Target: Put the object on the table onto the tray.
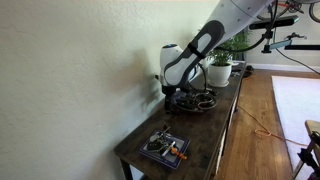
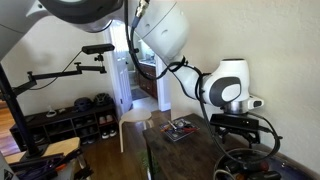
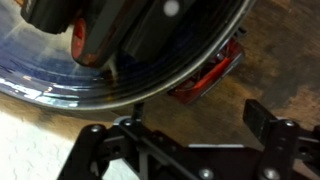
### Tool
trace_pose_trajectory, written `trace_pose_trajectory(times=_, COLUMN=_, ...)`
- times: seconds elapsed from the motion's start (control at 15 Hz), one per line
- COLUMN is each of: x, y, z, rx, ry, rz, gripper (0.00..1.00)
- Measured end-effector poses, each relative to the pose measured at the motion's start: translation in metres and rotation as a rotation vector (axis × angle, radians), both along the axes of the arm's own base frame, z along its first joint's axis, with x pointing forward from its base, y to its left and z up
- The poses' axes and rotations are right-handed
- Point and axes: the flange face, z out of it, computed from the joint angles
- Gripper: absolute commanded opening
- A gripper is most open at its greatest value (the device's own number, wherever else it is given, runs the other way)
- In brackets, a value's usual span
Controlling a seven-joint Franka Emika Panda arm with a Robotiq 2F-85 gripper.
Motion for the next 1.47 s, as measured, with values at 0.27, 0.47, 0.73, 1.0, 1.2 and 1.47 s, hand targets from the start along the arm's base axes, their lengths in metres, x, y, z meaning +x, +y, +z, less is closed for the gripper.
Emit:
trace_pose_trajectory(times=0.27, x=-0.002, y=0.002, z=-0.003, rx=0.004, ry=0.006, rz=0.001, gripper=1.0)
trace_pose_trajectory(times=0.47, x=-0.005, y=0.005, z=-0.008, rx=0.008, ry=0.017, rz=0.004, gripper=1.0)
trace_pose_trajectory(times=0.73, x=-0.01, y=0.011, z=-0.015, rx=0.019, ry=0.033, rz=0.009, gripper=1.0)
trace_pose_trajectory(times=1.0, x=-0.02, y=0.02, z=-0.025, rx=0.032, ry=0.061, rz=0.015, gripper=1.0)
trace_pose_trajectory(times=1.2, x=-0.027, y=0.023, z=-0.025, rx=0.038, ry=0.074, rz=0.017, gripper=1.0)
trace_pose_trajectory(times=1.47, x=-0.042, y=0.033, z=-0.025, rx=0.048, ry=0.1, rz=0.027, gripper=1.0)
